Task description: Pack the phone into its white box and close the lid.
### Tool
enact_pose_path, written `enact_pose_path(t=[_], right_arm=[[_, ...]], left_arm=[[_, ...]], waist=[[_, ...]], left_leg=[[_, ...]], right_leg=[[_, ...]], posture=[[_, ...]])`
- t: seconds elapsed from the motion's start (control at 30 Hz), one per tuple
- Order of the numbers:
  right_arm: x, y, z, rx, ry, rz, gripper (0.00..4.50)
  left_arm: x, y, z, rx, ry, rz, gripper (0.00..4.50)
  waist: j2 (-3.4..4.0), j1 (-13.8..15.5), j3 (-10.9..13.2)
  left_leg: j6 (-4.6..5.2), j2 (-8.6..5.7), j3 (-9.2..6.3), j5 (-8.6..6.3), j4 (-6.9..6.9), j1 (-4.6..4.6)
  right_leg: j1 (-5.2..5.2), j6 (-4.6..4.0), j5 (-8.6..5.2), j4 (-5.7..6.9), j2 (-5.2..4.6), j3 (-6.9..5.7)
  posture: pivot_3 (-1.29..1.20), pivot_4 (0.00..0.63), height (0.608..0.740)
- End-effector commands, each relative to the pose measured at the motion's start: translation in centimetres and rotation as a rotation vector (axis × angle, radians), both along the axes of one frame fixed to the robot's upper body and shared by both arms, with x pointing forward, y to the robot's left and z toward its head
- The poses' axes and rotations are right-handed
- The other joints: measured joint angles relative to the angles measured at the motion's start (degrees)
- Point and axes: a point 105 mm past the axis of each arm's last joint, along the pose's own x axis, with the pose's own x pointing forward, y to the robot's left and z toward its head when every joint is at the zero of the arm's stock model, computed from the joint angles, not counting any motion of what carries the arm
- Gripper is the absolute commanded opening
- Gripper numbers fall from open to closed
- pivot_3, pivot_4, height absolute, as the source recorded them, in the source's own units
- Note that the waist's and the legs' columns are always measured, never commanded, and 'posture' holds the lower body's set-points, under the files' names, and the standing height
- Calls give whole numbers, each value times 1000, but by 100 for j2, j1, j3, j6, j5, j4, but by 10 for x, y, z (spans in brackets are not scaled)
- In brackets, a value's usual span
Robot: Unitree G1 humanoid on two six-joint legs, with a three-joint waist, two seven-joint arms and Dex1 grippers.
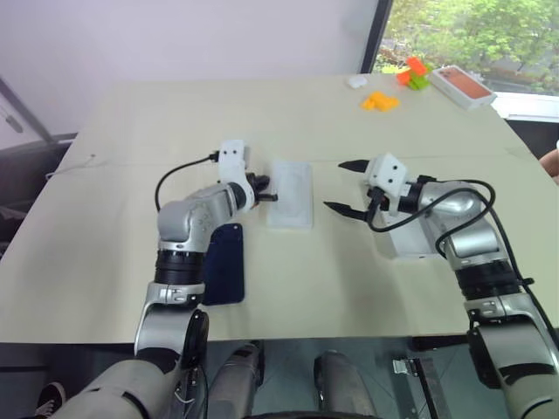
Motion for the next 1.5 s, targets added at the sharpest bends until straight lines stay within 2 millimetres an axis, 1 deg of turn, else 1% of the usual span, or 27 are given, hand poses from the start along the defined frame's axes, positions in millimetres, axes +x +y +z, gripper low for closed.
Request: enact_pose_path(t=[0.03, 0.13, 0.2, 0.23, 0.3, 0.43, 0.53, 0.6, 0.67, 0.73, 0.8, 0.93, 1.0, 1.07, 1.13, 1.2, 1.3, 1.4, 1.5], right_arm=[[1, 4, 17, 7, -63, 13, 4500], [0, 3, 16, 4, -64, 13, 4500], [0, 0, 15, 0, -63, 6, 4500], [-1, -1, 15, -1, -63, 4, 4500], [-1, -1, 15, 1, -62, 3, 4500], [-1, -2, 18, 24, -54, -1, 4500], [-2, -2, 19, 33, -40, 10, 4500], [-3, 0, 20, 45, -29, 18, 4500], [-6, 3, 21, 46, -18, 45, 4500], [-8, 9, 23, 51, -15, 65, 4500], [-9, 13, 23, 53, -7, 72, 4500], [-15, 27, 25, 82, 21, 107, 4500], [-18, 32, 25, 93, 35, 117, 4500], [-22, 40, 22, 86, 38, 139, 4500], [-22, 43, 22, 86, 32, 144, 4500], [-22, 44, 22, 78, 22, 151, 4500], [-22, 41, 25, 69, 31, 158, 4500], [-30, 44, 29, 67, 39, 201, 4500], [-44, 60, 25, 75, 44, 271, 4500]], left_arm=[[-3, -12, -9, 36, 19, -38, 54], [-8, -16, -22, 89, 61, -58, 54], [-12, -19, -22, 134, 38, -104, 54], [-10, -18, -16, 130, 8, -94, 54], [-2, -15, 4, 39, -36, -53, 54], [8, 6, 36, -28, -134, 30, 54], [6, 20, 60, -85, -206, 44, 54], [3, 25, 71, -113, -245, 34, 54], [-2, 34, 73, -102, -265, 16, 588], [-8, 47, 76, -101, -282, 4, 1355], [-12, 55, 78, -83, -314, -9, 2377], [-38, 82, 76, -52, -361, -117, 4482], [-44, 93, 75, -53, -358, -125, 4482], [-56, 112, 67, -11, -350, -145, 4482], [-68, 125, 62, -10, -325, -174, 4482], [-79, 130, 66, -20, -331, -208, 4482], [-88, 140, 68, -32, -309, -213, 4482], [-99, 155, 60, -2, -240, -195, 4482], [-117, 172, 54, 29, -190, -186, 4482]], waist=[[-2, 0, 0], [0, -11, -1], [0, -16, -1], [0, -28, -1], [0, -44, -1], [-1, -49, 0], [-1, -39, 0], [-2, -32, 0], [-2, -28, 0], [-1, -31, 0], [-1, -49, 0], [0, -110, 0], [0, -104, 0], [-1, -81, 0], [0, -70, 0], [0, -49, 0], [-1, 5, 0], [-1, -19, 0], [-1, -69, 0]], left_leg=[[0, 0, 0, 0, 1, 0], [0, 1, -1, 0, 1, 2], [0, 1, 0, 0, 1, 3], [0, 1, 0, 0, 1, 2], [0, 2, 1, 0, 0, 2], [-1, 6, -1, 0, -3, 1], [-1, 5, -1, 0, -3, -1], [-1, 4, 0, 0, -3, -1], [-1, 4, -1, 0, -3, 0], [-1, 4, -1, 0, -3, 0], [-1, 4, 0, 0, -3, 0], [-1, 10, -1, 0, -12, 1], [-2, 12, -5, 0, -14, 1], [-2, 12, -10, 0, -12, 1], [-1, 11, -9, -1, -13, 2], [-2, 11, -10, -1, -13, 2], [-12, 12, -16, -8, -13, 1], [-14, 11, -13, -9, -12, 1], [-12, 13, -6, -10, -22, 1]], right_leg=[[0, 0, 0, 0, 0, 0], [1, 0, 0, 1, 0, 0], [2, 0, 0, 1, 0, 0], [1, 0, 0, 1, 0, 0], [-1, 0, 0, 1, 0, 1], [-7, 0, 0, 4, 3, 0], [-6, 0, 0, 2, 2, 1], [-5, 0, 0, 0, 1, 1], [-4, 0, 0, 1, 2, 0], [-5, 0, 0, 1, 2, 0], [-6, 0, 0, 2, 2, 1], [-14, -2, 1, 4, 5, 7], [-14, -3, 0, 4, 7, 6], [-13, -6, 1, 2, 6, 6], [-14, -8, 1, 0, 1, 12], [-16, -12, 0, -1, 1, 13], [-15, -31, -9, -2, 0, 11], [-12, -35, -8, -8, -4, 13], [-22, -35, -9, -8, -6, 22]], posture=[[0, 150, 740], [0, 150, 740], [0, 150, 740], [0, 150, 740], [0, 150, 740], [0, 150, 740], [0, 150, 740], [0, 150, 740], [0, 150, 740], [0, 150, 740], [0, 150, 740], [0, 150, 740], [0, 150, 740], [0, 150, 740], [0, 150, 740], [0, 150, 740], [0, 150, 740], [0, 150, 740], [0, 150, 740]])
